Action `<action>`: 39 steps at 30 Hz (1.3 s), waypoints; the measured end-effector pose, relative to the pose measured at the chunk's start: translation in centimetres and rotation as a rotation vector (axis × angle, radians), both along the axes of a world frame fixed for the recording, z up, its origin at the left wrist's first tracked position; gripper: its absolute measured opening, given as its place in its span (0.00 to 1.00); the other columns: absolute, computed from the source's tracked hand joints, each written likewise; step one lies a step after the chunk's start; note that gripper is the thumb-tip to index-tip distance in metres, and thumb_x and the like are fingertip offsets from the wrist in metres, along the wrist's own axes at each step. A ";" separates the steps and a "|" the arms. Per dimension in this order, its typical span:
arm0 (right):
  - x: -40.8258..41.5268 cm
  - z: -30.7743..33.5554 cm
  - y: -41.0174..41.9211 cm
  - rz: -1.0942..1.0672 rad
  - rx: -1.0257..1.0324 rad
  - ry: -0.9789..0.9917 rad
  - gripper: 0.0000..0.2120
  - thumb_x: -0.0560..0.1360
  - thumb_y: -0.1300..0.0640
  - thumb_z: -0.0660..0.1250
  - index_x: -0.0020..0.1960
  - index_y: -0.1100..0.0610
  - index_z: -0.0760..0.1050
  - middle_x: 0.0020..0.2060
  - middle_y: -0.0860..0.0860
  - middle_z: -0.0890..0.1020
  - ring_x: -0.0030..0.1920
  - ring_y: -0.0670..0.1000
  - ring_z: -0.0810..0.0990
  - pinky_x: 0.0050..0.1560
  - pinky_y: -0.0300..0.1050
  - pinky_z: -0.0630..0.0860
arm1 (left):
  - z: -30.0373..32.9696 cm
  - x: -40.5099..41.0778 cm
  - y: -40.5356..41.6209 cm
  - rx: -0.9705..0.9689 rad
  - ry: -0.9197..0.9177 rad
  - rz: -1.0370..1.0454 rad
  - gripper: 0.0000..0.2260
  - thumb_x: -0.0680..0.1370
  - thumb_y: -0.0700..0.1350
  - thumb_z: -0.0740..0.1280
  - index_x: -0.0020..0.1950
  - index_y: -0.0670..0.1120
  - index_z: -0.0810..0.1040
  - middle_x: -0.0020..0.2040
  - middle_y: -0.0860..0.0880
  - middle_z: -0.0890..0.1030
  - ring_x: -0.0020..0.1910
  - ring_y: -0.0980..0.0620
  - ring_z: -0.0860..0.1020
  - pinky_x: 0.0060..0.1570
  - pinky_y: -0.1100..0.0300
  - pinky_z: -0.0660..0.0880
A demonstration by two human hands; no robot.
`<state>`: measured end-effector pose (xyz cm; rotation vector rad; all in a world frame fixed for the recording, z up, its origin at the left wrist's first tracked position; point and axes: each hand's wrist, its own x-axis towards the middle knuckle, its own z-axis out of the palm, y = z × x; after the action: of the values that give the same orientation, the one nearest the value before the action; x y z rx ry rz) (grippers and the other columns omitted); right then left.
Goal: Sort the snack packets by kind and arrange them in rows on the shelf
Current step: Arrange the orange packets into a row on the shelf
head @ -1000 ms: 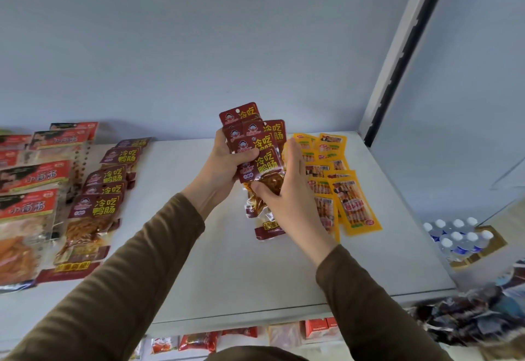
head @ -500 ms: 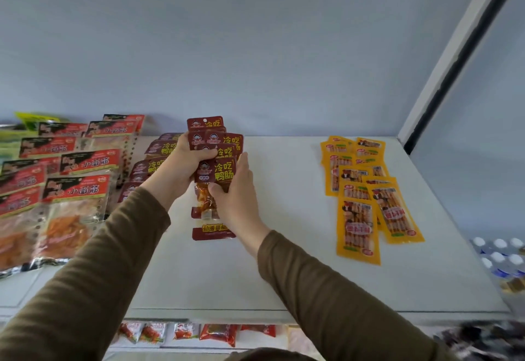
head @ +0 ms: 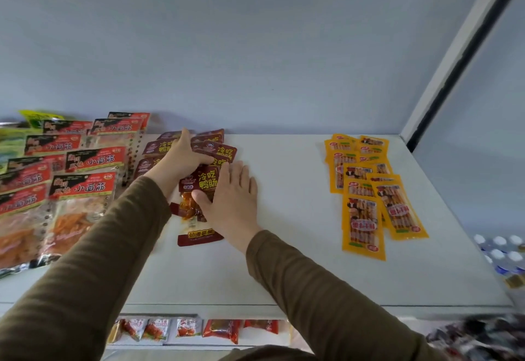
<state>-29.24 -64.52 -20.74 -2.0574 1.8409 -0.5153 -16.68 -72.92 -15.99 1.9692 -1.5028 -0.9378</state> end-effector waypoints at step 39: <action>-22.8 0.3 6.2 -0.302 -0.085 0.041 0.33 0.85 0.46 0.55 0.82 0.54 0.44 0.82 0.53 0.49 0.81 0.55 0.45 0.74 0.44 0.42 | 0.5 -27.5 -5.6 0.233 0.271 -0.472 0.15 0.73 0.38 0.78 0.58 0.39 0.80 0.54 0.43 0.85 0.56 0.44 0.83 0.52 0.56 0.79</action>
<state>-52.00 -58.27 -20.43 -1.8612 2.2047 -0.6425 -44.17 -78.54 -15.49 1.5676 -1.7932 -1.5696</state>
